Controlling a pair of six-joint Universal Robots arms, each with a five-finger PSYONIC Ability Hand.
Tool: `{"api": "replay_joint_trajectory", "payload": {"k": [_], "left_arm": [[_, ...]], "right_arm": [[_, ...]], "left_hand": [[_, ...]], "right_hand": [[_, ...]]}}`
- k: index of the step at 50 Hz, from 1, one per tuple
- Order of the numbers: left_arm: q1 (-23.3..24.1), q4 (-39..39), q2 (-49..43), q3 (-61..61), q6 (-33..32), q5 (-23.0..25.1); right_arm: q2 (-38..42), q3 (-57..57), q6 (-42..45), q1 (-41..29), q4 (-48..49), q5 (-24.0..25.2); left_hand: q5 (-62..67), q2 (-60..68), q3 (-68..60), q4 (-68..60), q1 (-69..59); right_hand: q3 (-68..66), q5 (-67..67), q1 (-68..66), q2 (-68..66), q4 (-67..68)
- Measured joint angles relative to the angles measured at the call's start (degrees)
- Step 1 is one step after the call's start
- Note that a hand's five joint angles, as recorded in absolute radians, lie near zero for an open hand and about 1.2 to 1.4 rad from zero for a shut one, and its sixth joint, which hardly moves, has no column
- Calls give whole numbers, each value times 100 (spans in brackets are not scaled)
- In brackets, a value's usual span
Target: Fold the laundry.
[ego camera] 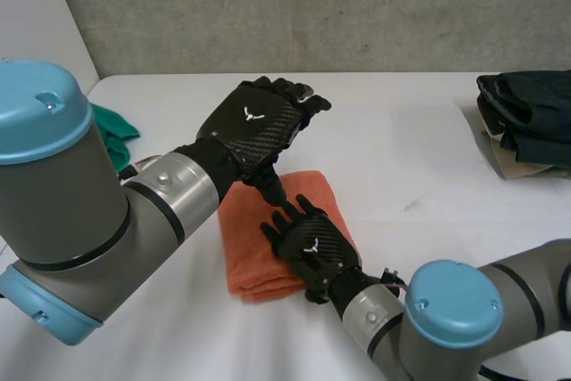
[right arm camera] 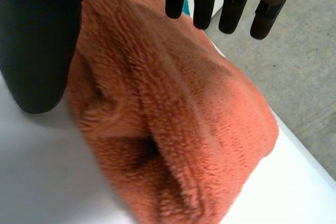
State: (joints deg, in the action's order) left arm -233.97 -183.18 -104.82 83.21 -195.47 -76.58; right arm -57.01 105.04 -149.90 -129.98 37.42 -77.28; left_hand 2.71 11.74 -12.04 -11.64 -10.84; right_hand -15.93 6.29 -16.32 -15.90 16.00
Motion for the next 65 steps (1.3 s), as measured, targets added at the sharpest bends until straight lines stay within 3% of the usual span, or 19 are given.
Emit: {"api": "replay_joint_trajectory", "payload": {"k": [10, 28, 33, 38, 48, 58, 65], "left_arm": [[7, -17, -19, 21, 0, -25], [9, -16, -1, 68, 0, -22], [10, -16, 6, 72, 0, -18], [10, -16, 19, 73, 0, -14], [16, -16, 109, 51, 3, 10], [39, -139, 387, -17, -6, 51], [98, -407, 540, -49, 12, 57]], "right_arm": [[436, -558, 132, 23, 21, -47], [930, -1579, 40, 22, -180, -44], [1084, -1872, 39, 22, -308, -44], [1227, -2163, 28, 26, -383, -26], [1027, -2414, -116, 118, -365, -9], [552, -2760, -128, 965, -305, 119], [452, -3716, -432, 1996, -39, 442]], "left_hand": [[0, 0, 0, 0, 0], [0, 0, 0, 0, 0], [0, 0, 0, 0, 0], [0, 0, 0, 0, 0], [0, 0, 0, 0, 0], [0, 0, 0, 0, 0], [0, 0, 0, 0, 0]], "right_hand": [[-723, 127, -681, -585, 704], [-743, 721, -708, -623, 765], [-1862, 1708, -1916, -1931, 1864], [-4806, 4524, -4015, -4820, 4883], [-4926, 4613, -4047, -4872, 5206], [-4926, 4615, -4047, -4872, 5259], [-4930, 4647, -4047, -4872, 5276]]}}
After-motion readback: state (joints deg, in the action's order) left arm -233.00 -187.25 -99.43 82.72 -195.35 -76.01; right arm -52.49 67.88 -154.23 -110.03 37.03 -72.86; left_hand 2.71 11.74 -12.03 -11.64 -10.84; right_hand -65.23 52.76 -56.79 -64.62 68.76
